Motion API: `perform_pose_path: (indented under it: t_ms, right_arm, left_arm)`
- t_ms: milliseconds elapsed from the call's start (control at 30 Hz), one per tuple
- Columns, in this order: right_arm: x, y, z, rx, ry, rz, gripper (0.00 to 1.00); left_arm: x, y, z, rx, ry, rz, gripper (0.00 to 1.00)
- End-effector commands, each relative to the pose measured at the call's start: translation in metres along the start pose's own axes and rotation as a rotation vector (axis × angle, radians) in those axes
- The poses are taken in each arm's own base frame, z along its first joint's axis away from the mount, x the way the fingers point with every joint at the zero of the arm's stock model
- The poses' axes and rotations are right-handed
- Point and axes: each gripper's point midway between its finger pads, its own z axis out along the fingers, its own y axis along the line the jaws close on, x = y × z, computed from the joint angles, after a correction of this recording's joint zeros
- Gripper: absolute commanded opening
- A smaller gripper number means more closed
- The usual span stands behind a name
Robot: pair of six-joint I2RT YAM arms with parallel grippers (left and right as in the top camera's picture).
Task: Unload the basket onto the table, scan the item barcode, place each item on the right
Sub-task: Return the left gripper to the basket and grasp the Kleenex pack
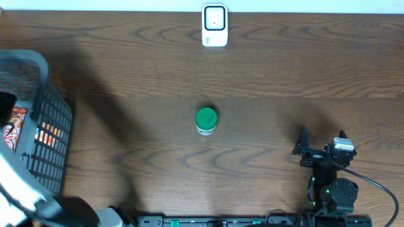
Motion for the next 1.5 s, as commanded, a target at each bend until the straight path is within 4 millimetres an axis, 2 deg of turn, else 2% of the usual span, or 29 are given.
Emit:
perform_pose_path:
  t_ms: [0,133,300,467,600,1100,1133,1233,1333,1433,1467]
  right_arm:
    - [0.001,0.001,0.0,-0.001,0.002,-0.012,0.99]
    - [0.001,0.001,0.0,-0.001,0.002,-0.012,0.99]
    - [0.001,0.001,0.0,-0.001,0.002,-0.012,0.99]
    - [0.001,0.001,0.0,-0.001,0.002,-0.012,0.99]
    - [0.001,0.001,0.0,-0.001,0.002,-0.012,0.99]
    - [0.001,0.001,0.0,-0.001,0.002,-0.012,0.99]
    - [0.001,0.001,0.0,-0.001,0.002,-0.012,0.99]
    - [0.001,0.001,0.0,-0.001,0.002,-0.012,0.99]
    - [0.001,0.001,0.0,-0.001,0.002,-0.012,0.99]
    - [0.001,0.001,0.0,-0.001,0.002,-0.012,0.99]
    - [0.001,0.001,0.0,-0.001,0.002,-0.012,0.99]
  left_arm:
    - [0.01,-0.005,0.033,-0.035,0.092,0.089,0.95]
    - [0.026,-0.007,0.076,-0.089,0.207,0.11,0.95]
    - [0.047,-0.02,0.117,-0.063,0.334,0.173,0.95]
    - [0.066,-0.02,0.144,-0.098,0.412,0.192,0.95]
    - [0.076,-0.016,0.158,-0.123,0.453,0.198,0.95]
    - [0.123,0.008,0.19,-0.163,0.541,0.201,0.94]
    - [0.126,0.009,0.191,-0.165,0.544,0.202,0.9]
    - [0.126,0.01,0.191,-0.165,0.545,0.202,0.7]
    - [0.125,0.01,0.19,-0.166,0.544,0.201,0.59]
    - [0.12,0.007,0.185,-0.166,0.543,0.201,0.57]
    - [0.113,0.006,0.179,-0.171,0.538,0.202,0.57]
